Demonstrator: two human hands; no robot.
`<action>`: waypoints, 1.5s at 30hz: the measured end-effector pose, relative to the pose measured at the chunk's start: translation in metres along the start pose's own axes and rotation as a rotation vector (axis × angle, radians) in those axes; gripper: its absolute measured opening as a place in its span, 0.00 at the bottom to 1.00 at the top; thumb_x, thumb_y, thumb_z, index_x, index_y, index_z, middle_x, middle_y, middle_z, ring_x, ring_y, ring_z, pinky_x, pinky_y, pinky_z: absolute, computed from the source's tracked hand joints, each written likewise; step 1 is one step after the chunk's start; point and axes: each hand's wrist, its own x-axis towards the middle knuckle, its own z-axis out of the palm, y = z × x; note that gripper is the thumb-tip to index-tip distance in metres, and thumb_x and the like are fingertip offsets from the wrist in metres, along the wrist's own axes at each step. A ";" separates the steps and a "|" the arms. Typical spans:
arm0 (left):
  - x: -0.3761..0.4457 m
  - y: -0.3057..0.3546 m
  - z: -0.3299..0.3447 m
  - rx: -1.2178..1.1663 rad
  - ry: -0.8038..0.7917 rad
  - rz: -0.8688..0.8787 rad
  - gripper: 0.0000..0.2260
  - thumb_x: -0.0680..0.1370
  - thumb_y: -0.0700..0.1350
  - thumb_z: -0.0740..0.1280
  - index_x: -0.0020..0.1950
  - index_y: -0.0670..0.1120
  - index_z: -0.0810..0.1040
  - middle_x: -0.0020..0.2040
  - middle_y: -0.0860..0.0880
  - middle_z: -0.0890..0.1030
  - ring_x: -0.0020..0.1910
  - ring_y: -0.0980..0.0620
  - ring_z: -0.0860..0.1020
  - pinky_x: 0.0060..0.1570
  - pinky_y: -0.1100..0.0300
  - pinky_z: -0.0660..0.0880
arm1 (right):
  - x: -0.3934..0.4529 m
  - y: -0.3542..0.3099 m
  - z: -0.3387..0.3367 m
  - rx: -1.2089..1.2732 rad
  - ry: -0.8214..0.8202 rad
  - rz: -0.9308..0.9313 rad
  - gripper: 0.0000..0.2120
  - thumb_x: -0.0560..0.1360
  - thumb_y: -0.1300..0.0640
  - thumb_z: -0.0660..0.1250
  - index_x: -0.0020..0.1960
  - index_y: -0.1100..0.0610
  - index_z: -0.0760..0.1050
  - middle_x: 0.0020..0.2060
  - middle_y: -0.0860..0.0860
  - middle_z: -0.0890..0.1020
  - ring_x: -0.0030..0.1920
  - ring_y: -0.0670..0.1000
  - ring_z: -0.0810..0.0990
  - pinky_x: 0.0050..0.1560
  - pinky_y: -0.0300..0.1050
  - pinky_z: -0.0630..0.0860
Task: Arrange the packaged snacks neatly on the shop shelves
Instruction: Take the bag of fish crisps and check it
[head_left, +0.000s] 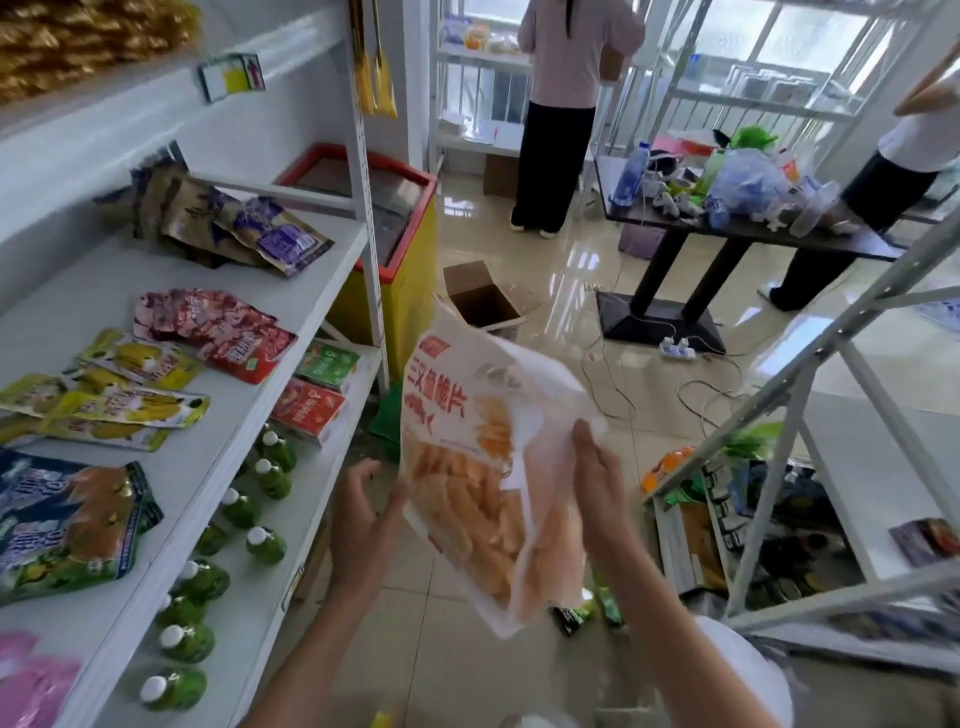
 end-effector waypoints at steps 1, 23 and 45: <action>0.013 -0.008 -0.002 -0.043 -0.060 -0.083 0.32 0.71 0.73 0.70 0.68 0.57 0.72 0.67 0.56 0.76 0.66 0.54 0.75 0.64 0.49 0.74 | 0.007 0.002 -0.008 0.033 0.010 0.049 0.25 0.87 0.46 0.57 0.47 0.63 0.83 0.38 0.53 0.86 0.38 0.52 0.86 0.40 0.43 0.82; 0.117 -0.129 0.127 0.115 -0.116 -0.850 0.12 0.78 0.53 0.75 0.54 0.46 0.80 0.45 0.46 0.87 0.48 0.42 0.86 0.50 0.48 0.82 | 0.195 0.215 -0.047 0.275 -0.187 0.874 0.34 0.84 0.32 0.53 0.62 0.58 0.83 0.58 0.64 0.84 0.54 0.61 0.85 0.55 0.56 0.81; 0.599 -0.288 0.262 0.607 -0.402 -0.613 0.27 0.79 0.61 0.70 0.74 0.55 0.67 0.71 0.47 0.79 0.65 0.39 0.79 0.64 0.43 0.76 | 0.562 0.425 0.151 -0.214 0.258 0.668 0.18 0.80 0.41 0.66 0.64 0.48 0.81 0.54 0.45 0.87 0.55 0.46 0.86 0.59 0.53 0.83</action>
